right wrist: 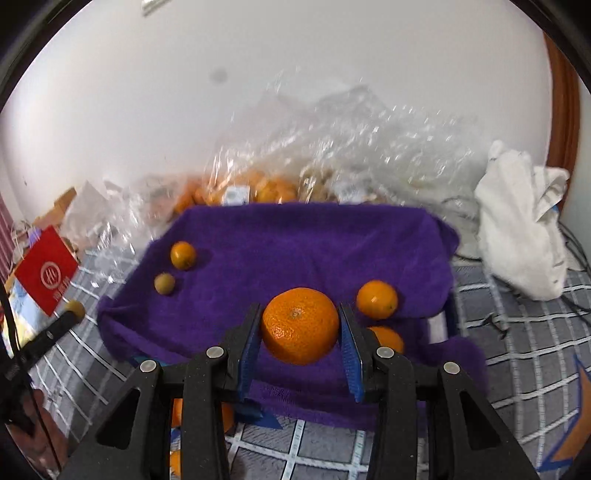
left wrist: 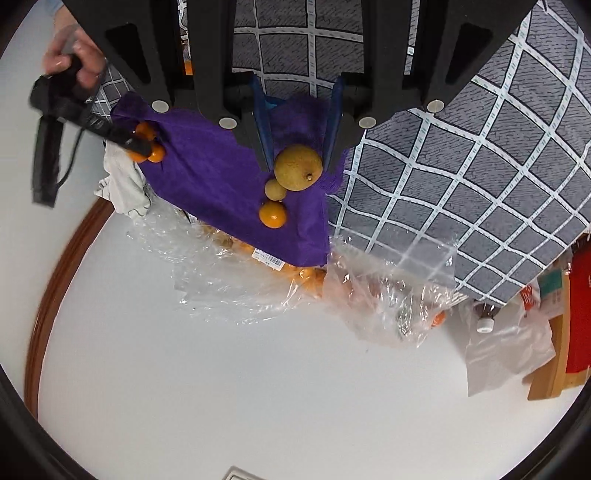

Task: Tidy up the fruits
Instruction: 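Lift the large orange onto the towel while the left carries the yellow-green fruit there, then open the right gripper on the towel while the left releases the yellow-green fruit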

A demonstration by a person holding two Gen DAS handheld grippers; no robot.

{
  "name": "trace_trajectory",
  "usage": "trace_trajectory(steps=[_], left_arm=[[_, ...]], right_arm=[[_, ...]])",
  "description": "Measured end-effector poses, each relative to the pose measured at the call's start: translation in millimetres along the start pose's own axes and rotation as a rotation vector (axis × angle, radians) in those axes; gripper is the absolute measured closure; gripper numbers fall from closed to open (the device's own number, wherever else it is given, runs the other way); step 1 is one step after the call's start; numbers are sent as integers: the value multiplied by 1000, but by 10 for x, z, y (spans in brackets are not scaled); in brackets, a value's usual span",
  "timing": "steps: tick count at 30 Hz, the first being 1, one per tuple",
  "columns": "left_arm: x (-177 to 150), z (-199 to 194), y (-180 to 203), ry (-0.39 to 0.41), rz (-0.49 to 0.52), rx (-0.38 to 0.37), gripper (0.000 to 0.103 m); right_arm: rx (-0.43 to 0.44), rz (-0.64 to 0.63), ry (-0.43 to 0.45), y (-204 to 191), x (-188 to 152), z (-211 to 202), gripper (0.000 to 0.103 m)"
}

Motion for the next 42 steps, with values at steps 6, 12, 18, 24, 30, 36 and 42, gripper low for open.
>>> trace_trajectory(steps=[6, 12, 18, 24, 30, 36, 42], left_arm=[[-57, 15, 73, -8, 35, -6, 77], [-94, 37, 143, -11, 81, 1, 77], [11, -14, 175, -45, 55, 41, 77], [181, 182, 501, -117, 133, 52, 77], [169, 697, 571, -242, 124, 139, 77], [118, 910, 599, -297, 176, 237, 77], [112, 965, 687, -343, 246, 287, 77]], right_arm=[[11, -10, -59, 6, -86, 193, 63], [-13, -3, -59, 28, -138, 178, 58], [-10, -5, 9, 42, -98, -57, 48], [-37, 31, 51, 206, -45, -210, 47], [-101, -23, 74, 231, -48, -283, 47], [-95, -5, 69, 288, -53, -288, 47], [-113, -4, 52, 297, -65, -213, 47]])
Point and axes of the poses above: each gripper's, at about its wrist camera, not at the fingertips, and z roughly the way its jaws point, y to its right, x to its top, the point moved 1 cm from there along z, roughly the way its jaws point, and after that the axes turned 1 degree about -z, right-handed, at the moved point
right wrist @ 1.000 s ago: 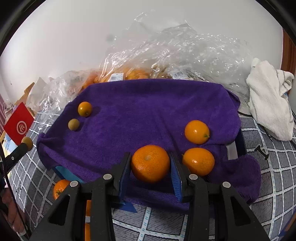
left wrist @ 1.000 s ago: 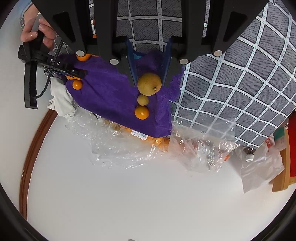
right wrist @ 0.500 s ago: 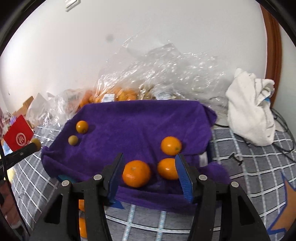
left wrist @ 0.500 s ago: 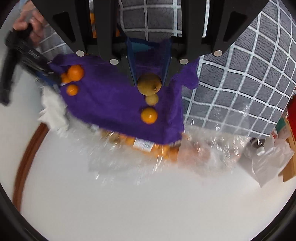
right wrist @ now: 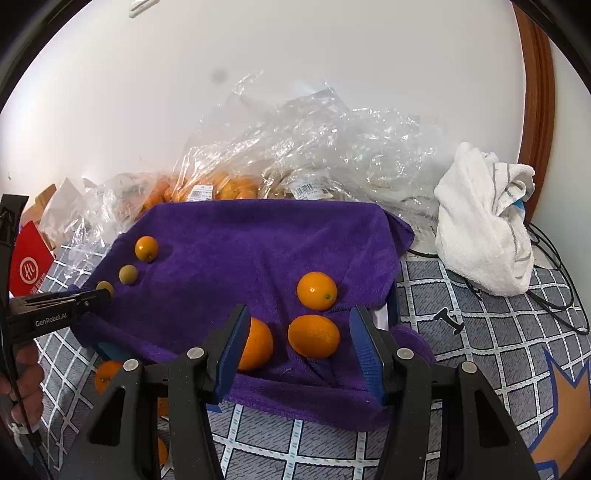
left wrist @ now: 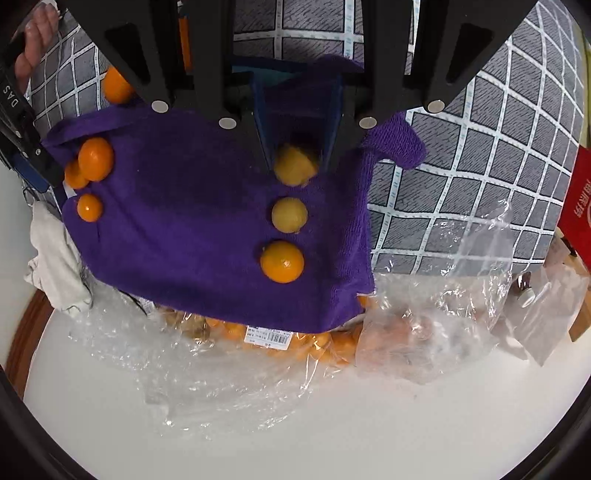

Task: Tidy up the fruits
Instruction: 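Open the right gripper on the towel while the left releases the yellow-green fruit, then move the right tool to an oval orange while the left approaches a small red fruit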

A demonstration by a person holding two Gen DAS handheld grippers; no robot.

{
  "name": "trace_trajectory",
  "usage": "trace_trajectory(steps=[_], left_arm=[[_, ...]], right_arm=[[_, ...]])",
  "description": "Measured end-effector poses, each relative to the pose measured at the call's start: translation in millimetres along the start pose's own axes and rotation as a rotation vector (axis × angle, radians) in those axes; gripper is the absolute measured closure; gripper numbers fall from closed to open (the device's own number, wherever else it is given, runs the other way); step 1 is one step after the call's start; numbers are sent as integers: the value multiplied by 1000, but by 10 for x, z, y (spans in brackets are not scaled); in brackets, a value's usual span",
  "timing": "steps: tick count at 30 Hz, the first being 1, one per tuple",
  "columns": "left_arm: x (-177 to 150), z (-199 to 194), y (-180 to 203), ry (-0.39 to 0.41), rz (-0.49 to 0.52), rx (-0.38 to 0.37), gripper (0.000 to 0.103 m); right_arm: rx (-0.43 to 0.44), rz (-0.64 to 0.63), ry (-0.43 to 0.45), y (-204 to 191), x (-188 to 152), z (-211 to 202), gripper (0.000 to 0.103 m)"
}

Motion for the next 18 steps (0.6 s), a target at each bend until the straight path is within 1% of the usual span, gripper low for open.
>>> trace_trajectory(steps=[3, 4, 5, 7, 8, 11, 13, 15, 18], left_arm=[[-9, -97, -81, 5, -38, -31, 76], [-38, -162, -129, 16, -54, -55, 72], [-79, -236, -176, 34, -69, -79, 71], [-169, -353, -246, 45, -83, -72, 66], [-219, -398, -281, 50, -87, -68, 66], [-422, -532, -417, 85, -89, -104, 66], [-545, -557, -493, 86, -73, -106, 66], [-623, -568, -545, 81, -50, -103, 66], [-706, -585, -594, 85, -26, -148, 67]], right_arm=[[-6, -6, 3, -25, 3, 5, 47], [-6, -8, 8, -34, 5, -6, 47], [-2, -11, 19, -49, 5, -25, 47], [16, -9, 48, -70, -7, -69, 47], [26, -8, 55, -79, -18, -79, 47], [24, -16, 53, -114, -31, -80, 47], [12, -7, 57, -123, -48, -119, 47], [5, 10, 40, -130, -88, -166, 47], [29, 14, 23, -185, -214, -293, 47]])
Point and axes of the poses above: each gripper's, at about its wrist camera, not at the fingertips, and z roughly the way its jaws point, y to its right, x to its top, the point moved 1 cm from there along z, roughly the way its jaws point, and after that the axes turned 1 degree about -z, right-handed, at the moved point
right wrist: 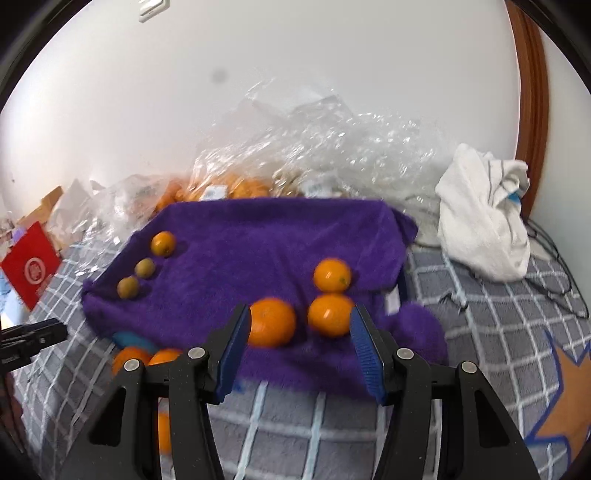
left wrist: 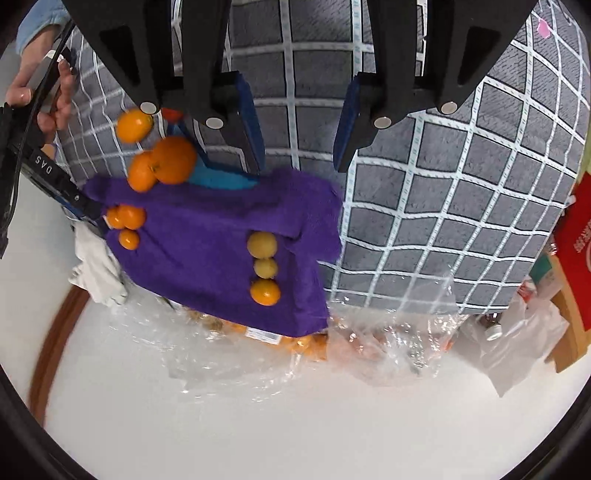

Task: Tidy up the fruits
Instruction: 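Move the right tool to an oval orange while the left approaches a small red fruit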

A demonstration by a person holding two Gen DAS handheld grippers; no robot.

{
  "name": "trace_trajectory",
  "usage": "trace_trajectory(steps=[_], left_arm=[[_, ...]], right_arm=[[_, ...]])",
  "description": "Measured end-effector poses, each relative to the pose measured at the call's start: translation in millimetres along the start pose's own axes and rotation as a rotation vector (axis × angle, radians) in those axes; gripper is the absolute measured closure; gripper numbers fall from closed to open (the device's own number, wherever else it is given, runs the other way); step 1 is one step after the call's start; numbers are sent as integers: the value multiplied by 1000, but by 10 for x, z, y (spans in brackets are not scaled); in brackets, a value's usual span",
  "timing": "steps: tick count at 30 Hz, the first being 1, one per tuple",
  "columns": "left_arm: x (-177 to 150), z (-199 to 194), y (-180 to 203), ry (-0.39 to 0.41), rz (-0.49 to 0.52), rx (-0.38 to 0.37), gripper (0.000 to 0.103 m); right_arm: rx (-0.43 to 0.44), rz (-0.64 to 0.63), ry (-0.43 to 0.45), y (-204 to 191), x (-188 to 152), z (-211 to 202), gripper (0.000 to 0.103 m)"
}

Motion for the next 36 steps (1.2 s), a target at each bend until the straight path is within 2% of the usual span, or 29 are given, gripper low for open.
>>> trace_trajectory(steps=[3, 7, 10, 11, 14, 16, 20, 24, 30, 36], left_arm=[[-74, -8, -25, 18, 14, -13, 67], [-197, 57, -122, 16, -1, -36, 67], [-288, 141, -231, -20, -27, -59, 69], [-290, 117, -255, -10, -38, -75, 69], [-303, 68, -307, 11, -59, -127, 69], [-330, 82, -304, -5, -64, -133, 69], [-346, 49, -244, 15, -35, -112, 67], [-336, 55, -277, 16, -56, -110, 67], [-340, 55, -298, 16, -63, -113, 67], [-358, 16, -285, 30, -58, -119, 67]], right_arm=[[17, 2, -24, -119, -148, -118, 47], [130, -7, -74, -340, -378, -258, 47], [163, -30, -92, -495, -476, -282, 47], [169, -40, -100, -540, -494, -270, 47], [170, -58, -131, -645, -531, -190, 47], [185, -62, -158, -696, -562, -117, 47], [166, -88, -192, -773, -613, -4, 47], [154, -100, -215, -810, -611, 65, 52], [139, -139, -214, -880, -587, 113, 61], [152, -100, -177, -753, -595, -20, 61]])
Point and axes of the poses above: each gripper's, at about its wrist camera, not at the fingertips, and z roughly the way its jaws point, y to its right, x to its top, the point moved 1 cm from there along z, roughly the way its jaws point, and after that the axes turned 1 degree about -z, right-handed, at the moved point
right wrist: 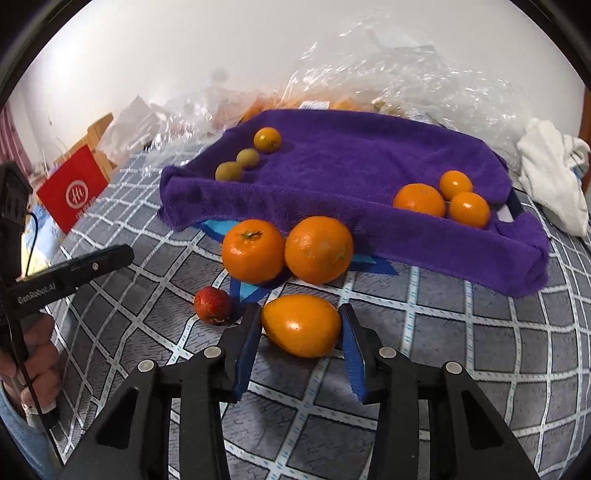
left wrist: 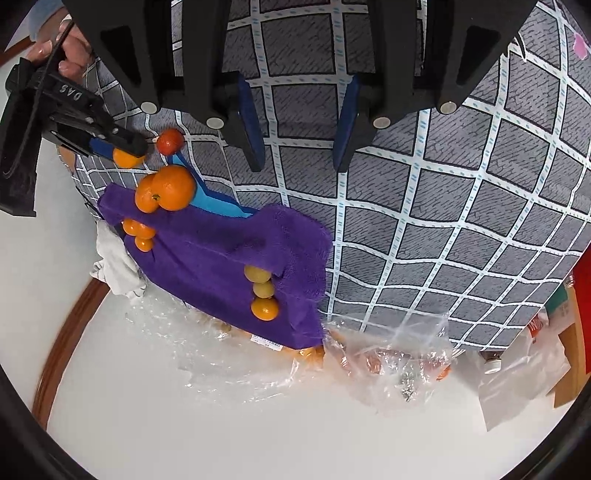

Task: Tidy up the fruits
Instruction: 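Move the right tool to an oval orange while the left approaches a small red fruit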

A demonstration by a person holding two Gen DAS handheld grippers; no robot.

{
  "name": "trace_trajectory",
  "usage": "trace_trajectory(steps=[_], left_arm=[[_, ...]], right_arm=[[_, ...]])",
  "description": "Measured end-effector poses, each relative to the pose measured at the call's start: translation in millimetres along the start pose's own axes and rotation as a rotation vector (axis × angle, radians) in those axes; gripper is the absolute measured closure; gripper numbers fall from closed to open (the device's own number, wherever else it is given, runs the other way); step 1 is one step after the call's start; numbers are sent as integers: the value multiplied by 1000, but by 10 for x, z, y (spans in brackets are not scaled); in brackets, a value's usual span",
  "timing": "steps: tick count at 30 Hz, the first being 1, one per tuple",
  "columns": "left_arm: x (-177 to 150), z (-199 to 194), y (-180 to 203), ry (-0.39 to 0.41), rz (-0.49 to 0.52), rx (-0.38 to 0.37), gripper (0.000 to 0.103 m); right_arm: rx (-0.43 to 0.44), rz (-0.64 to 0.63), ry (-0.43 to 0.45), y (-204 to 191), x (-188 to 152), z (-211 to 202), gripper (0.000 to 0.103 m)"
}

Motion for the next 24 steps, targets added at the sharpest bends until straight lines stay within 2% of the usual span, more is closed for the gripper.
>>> trace_trajectory(steps=[2, 8, 12, 14, 17, 21, 24], left_arm=[[-2, -9, 14, 4, 9, -11, 67], [-51, -10, 207, -18, 90, -106, 67], [-83, 22, 353, -54, 148, -72, 69], [-126, 2, 431, -81, 140, -98, 69], [-175, -44, 608, -98, 144, -142, 69], [-174, -11, 877, -110, 177, -128, 67], [-156, 149, 991, -166, 147, -113, 67]], right_arm=[[-9, 14, 16, 87, -40, -87, 61], [-94, 57, 73, 481, -217, -389, 61], [-114, 88, 80, 698, -341, -501, 61], [-139, 95, 81, 784, -420, -542, 61], [-118, 127, 94, 868, -479, -612, 61], [-102, 141, 106, 901, -494, -640, 61], [-99, 149, 110, 906, -498, -652, 61]])
Point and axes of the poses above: each gripper's, at about its wrist camera, not at the fingertips, and z roughly the way its jaws point, y to its right, x to its top, the point moved 1 cm from there along z, roughly the way its jaws point, and after that the axes turned 1 degree about -z, right-handed, at the moved point
